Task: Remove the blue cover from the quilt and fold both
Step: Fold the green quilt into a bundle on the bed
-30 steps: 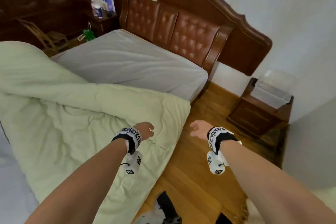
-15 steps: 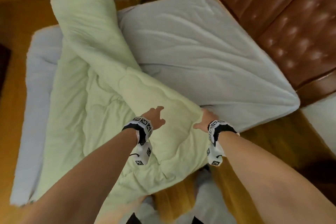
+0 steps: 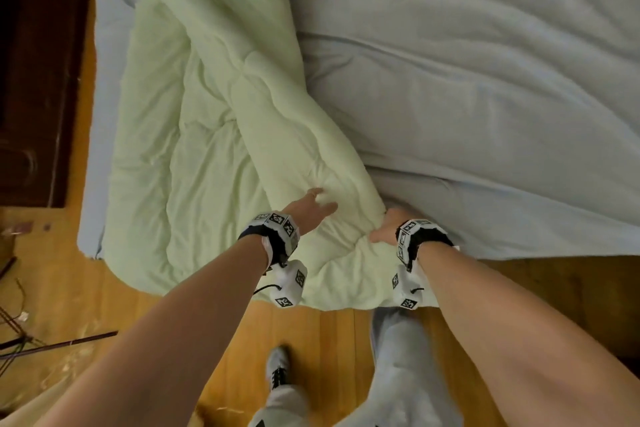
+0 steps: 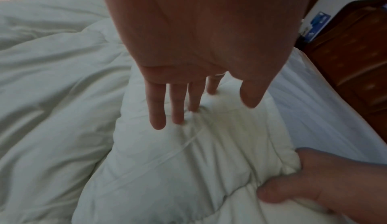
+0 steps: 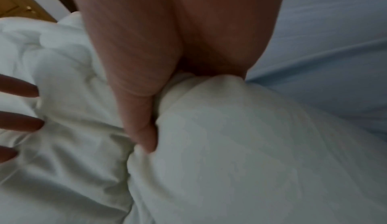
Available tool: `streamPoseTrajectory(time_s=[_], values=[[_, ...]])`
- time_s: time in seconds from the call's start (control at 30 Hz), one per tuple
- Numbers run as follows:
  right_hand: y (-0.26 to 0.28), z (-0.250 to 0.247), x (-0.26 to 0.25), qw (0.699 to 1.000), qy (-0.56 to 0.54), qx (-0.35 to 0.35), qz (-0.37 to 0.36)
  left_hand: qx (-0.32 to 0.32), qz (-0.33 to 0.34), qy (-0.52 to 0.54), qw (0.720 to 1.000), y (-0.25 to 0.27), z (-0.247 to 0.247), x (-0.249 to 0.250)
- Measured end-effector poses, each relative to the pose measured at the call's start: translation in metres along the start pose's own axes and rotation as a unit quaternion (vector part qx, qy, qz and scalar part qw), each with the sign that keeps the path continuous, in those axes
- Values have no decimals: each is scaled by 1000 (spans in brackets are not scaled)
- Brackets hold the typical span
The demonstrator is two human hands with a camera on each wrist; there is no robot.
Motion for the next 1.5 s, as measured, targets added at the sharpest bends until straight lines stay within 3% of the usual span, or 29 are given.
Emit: streamPoseTrajectory(time_s=[0.2,0.37,0.47,0.6,0.77,0.93,1.1,1.27,1.37,1.5], values=[[58,44,-58,989,49,-60,-127,-54,-61,119,990,48,-12,-26],[113,97,-123,978,74,-66,-184,48,-31,121,991,80,-38,-83],[145,141,-150,986,36,-29,-163,87,-3,95,992,102,-64,-144],[179,221,-197,992,122,-27,-28,137,52,76,986,135,-103,-240],[193,322,-312,989,109,3,-99,183,70,74,978,183,-170,-351],[192,383,-413,983,126,18,-135,224,44,107,968,208,-239,-439],[181,442,-473,968,183,-29,-171,226,-7,133,965,196,-270,-541],[164,489,-502,971,98,-112,-187,215,-34,140,966,148,-291,-623],[137,504,-517,980,91,-65,-164,208,-28,92,973,101,-304,-665],[101,529,-527,995,76,16,-68,132,-47,-12,990,42,-297,-725]])
Point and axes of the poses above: each hand's wrist, its own y-axis away from the middle knuckle, its own z-axis out of the palm, x = y × z, the point moved 2 cm from there along -y, towards the middle knuckle, and after that the axes turned 6 degrees about -z, right-handed, at the moved point
